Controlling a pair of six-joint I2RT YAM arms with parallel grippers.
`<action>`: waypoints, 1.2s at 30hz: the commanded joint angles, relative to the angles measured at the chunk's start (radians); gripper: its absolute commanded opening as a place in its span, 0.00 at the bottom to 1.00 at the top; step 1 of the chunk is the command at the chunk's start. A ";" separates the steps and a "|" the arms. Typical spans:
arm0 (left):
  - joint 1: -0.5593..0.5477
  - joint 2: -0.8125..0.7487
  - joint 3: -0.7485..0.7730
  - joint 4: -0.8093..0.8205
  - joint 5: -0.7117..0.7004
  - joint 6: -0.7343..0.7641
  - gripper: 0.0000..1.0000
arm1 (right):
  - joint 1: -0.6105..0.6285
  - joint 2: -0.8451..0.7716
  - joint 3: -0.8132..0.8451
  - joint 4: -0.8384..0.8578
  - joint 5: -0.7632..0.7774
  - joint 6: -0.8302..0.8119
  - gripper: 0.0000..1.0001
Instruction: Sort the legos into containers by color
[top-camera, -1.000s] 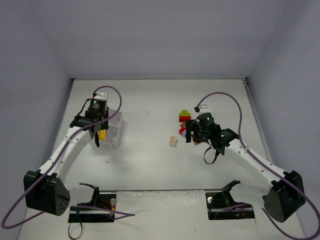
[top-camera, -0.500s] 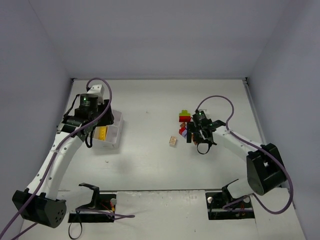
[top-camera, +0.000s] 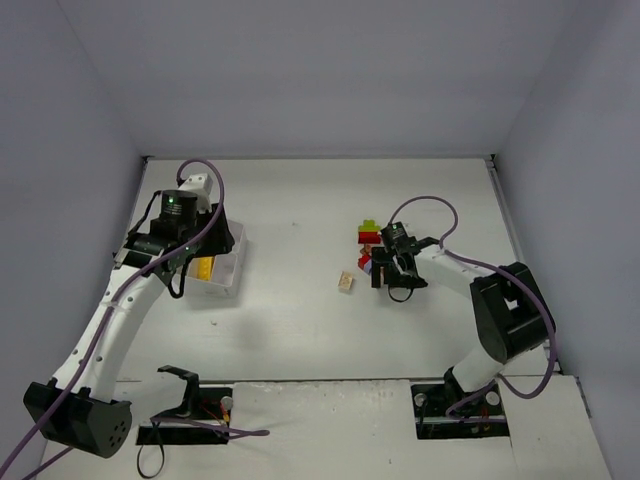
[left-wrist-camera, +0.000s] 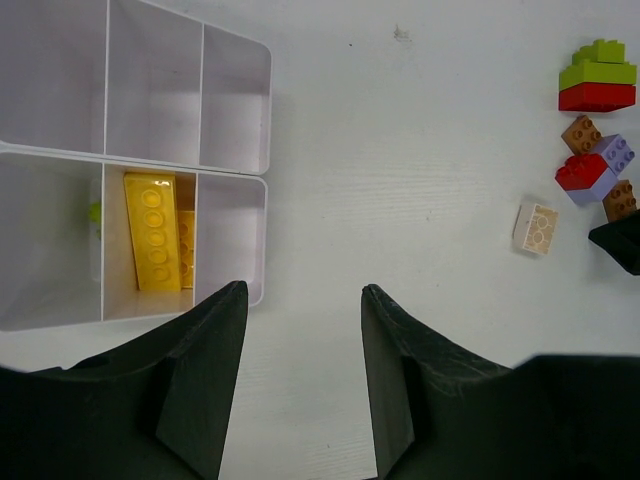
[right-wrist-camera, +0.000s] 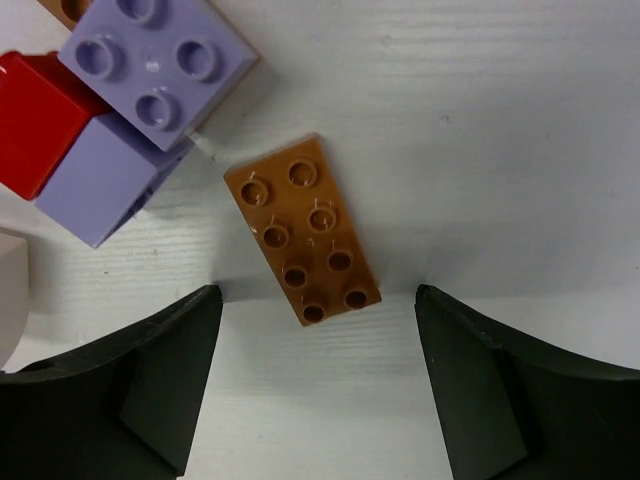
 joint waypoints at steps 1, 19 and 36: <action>-0.006 -0.028 0.007 0.023 0.011 -0.008 0.43 | -0.022 0.023 0.034 0.027 -0.021 -0.024 0.74; -0.058 -0.009 0.026 0.055 0.077 -0.082 0.43 | 0.035 -0.109 -0.054 0.052 -0.134 -0.006 0.01; -0.486 0.259 0.213 0.349 0.168 -0.293 0.57 | 0.101 -0.667 -0.100 0.200 -0.364 -0.208 0.00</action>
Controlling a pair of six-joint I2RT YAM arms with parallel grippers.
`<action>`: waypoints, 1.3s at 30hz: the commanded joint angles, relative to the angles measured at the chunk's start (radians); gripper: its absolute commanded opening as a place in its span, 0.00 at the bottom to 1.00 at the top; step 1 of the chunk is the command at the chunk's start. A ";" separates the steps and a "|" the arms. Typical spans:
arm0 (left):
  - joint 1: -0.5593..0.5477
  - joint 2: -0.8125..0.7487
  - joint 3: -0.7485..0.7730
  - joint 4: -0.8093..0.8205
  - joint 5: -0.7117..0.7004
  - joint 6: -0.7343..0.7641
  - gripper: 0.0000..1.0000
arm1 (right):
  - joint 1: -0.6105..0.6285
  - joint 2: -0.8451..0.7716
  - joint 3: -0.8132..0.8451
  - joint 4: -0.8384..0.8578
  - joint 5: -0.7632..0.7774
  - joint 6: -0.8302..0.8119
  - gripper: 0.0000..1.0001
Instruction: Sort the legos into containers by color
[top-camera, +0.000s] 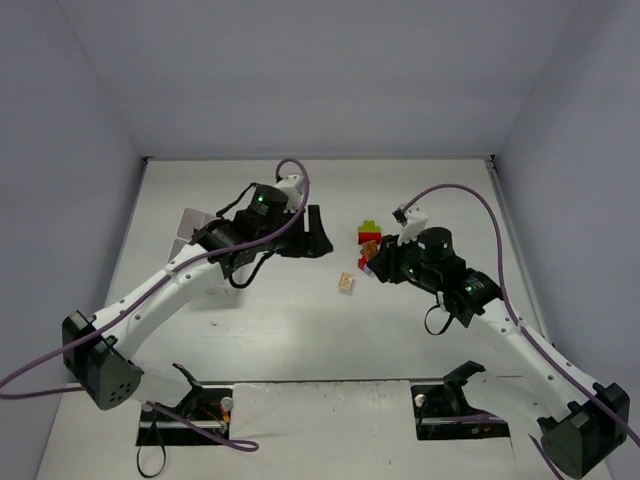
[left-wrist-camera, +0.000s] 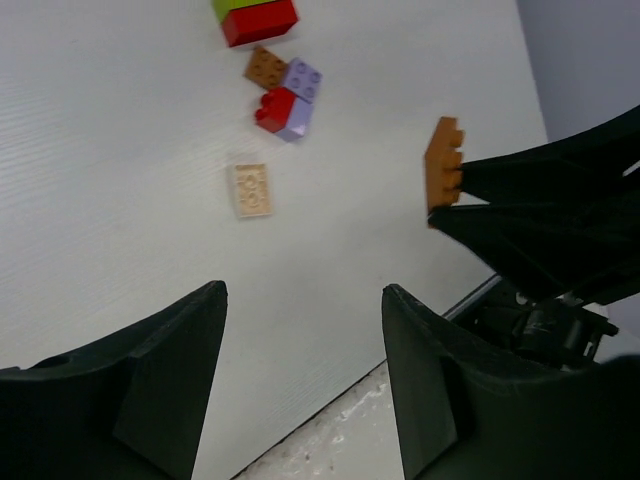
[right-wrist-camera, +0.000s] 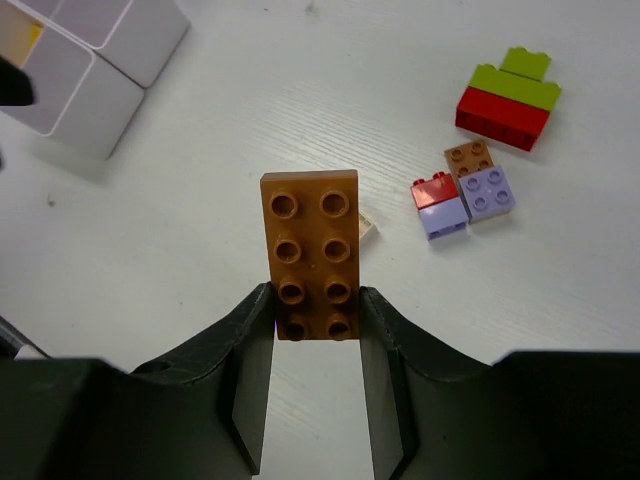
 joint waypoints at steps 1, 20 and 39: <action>-0.069 0.040 0.096 0.159 0.030 -0.048 0.57 | 0.011 -0.040 -0.018 0.076 -0.086 -0.063 0.00; -0.169 0.264 0.268 0.202 0.035 -0.097 0.26 | 0.013 -0.109 -0.008 0.083 -0.159 -0.118 0.04; -0.106 0.117 0.196 -0.039 -0.218 0.066 0.00 | 0.013 -0.074 -0.012 0.084 -0.106 -0.093 0.82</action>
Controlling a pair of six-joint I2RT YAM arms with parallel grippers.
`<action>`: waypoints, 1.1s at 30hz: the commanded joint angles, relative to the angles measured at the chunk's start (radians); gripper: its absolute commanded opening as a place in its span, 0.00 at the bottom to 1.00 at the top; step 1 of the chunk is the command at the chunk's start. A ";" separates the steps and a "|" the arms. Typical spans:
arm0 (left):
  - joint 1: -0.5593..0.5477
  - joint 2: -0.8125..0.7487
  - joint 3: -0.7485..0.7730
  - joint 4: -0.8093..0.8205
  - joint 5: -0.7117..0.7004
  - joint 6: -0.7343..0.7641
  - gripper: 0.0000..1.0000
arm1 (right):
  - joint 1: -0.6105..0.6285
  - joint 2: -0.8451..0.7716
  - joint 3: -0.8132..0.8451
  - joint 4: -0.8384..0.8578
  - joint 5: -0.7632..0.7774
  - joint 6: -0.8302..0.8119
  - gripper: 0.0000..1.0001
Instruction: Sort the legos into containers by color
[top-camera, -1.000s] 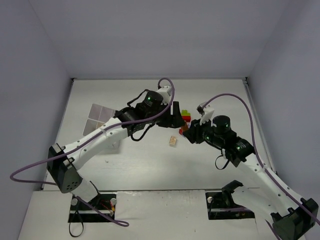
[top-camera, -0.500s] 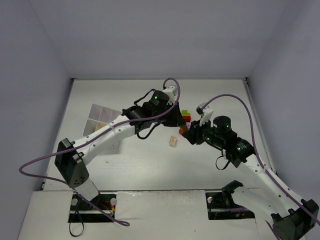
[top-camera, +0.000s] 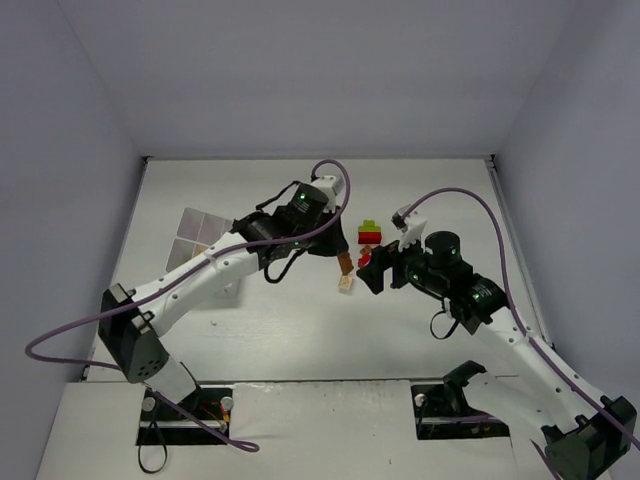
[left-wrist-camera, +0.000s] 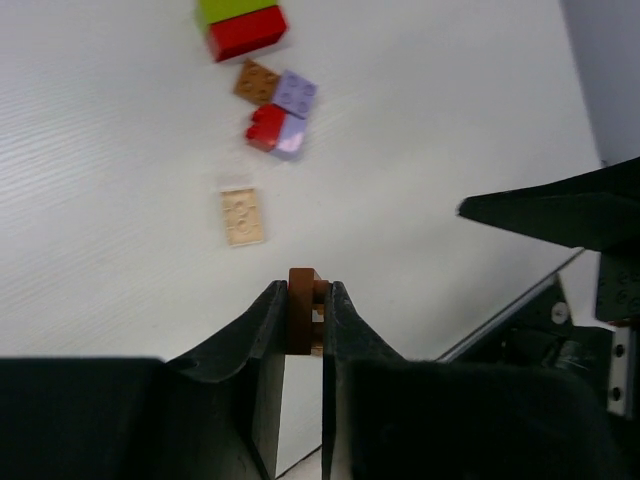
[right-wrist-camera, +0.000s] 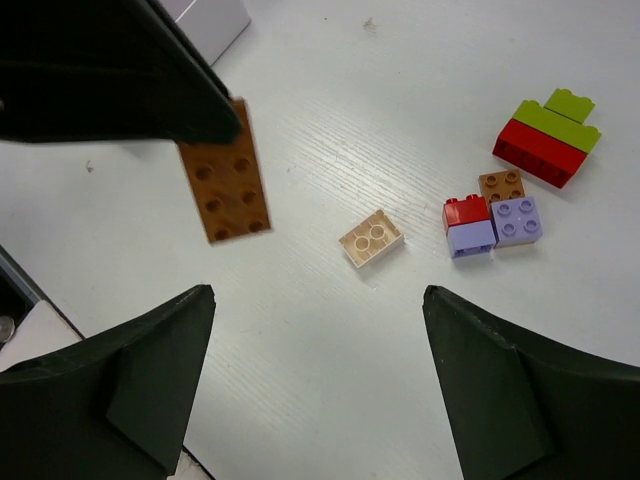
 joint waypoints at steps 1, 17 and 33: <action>0.064 -0.135 -0.009 -0.093 -0.164 0.103 0.00 | 0.007 0.012 0.011 0.062 0.031 0.006 0.82; 0.440 -0.297 -0.286 -0.204 -0.407 0.313 0.00 | 0.007 0.031 -0.003 0.051 0.093 0.027 0.81; 0.494 -0.180 -0.361 -0.137 -0.432 0.332 0.27 | 0.007 0.011 -0.015 0.031 0.105 0.038 0.81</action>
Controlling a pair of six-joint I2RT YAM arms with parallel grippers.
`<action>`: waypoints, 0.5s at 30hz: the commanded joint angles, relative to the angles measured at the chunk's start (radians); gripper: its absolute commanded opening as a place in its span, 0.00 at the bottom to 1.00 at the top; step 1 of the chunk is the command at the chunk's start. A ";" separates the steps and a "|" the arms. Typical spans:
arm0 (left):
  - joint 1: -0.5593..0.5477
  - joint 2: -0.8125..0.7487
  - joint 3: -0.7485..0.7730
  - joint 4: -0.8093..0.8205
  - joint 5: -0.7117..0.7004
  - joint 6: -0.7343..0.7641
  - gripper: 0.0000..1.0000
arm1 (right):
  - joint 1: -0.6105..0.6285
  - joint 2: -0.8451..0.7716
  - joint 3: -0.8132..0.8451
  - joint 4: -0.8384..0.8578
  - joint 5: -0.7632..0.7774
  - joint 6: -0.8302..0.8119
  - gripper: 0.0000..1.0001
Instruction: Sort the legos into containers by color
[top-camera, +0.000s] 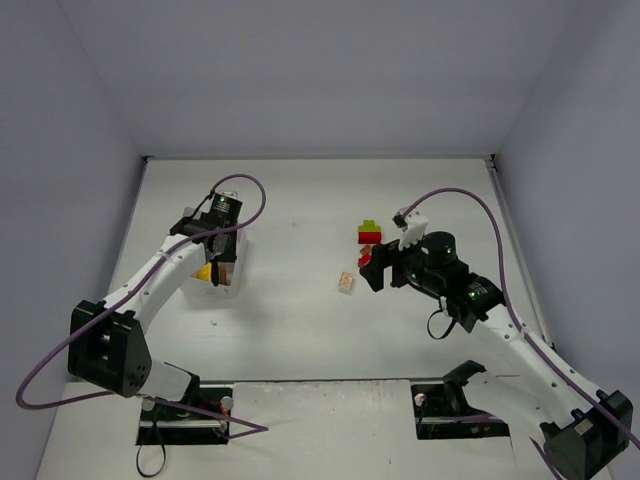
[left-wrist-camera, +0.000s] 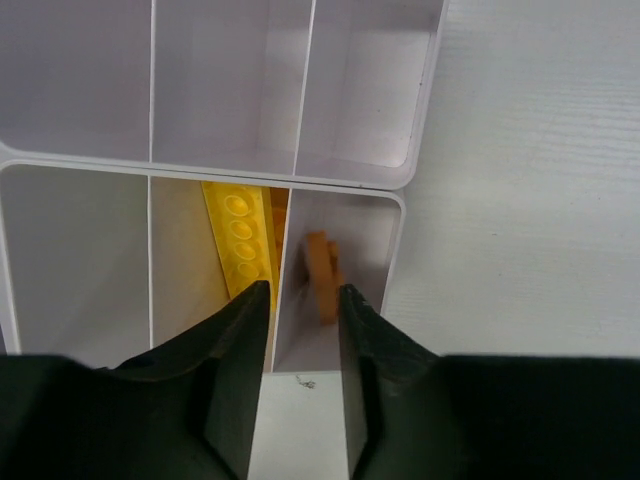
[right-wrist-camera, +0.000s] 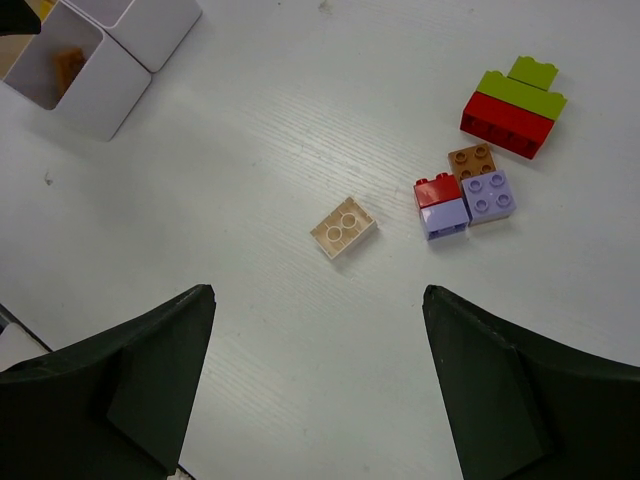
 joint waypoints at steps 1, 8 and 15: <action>0.005 -0.016 0.019 0.043 -0.023 0.006 0.31 | 0.007 -0.016 -0.001 0.034 0.017 0.007 0.81; 0.002 -0.022 0.064 0.011 0.023 -0.016 0.39 | 0.007 -0.015 0.000 0.020 0.044 0.022 0.81; -0.160 -0.028 0.149 0.049 0.117 -0.155 0.51 | 0.004 -0.005 0.012 -0.038 0.234 0.114 0.81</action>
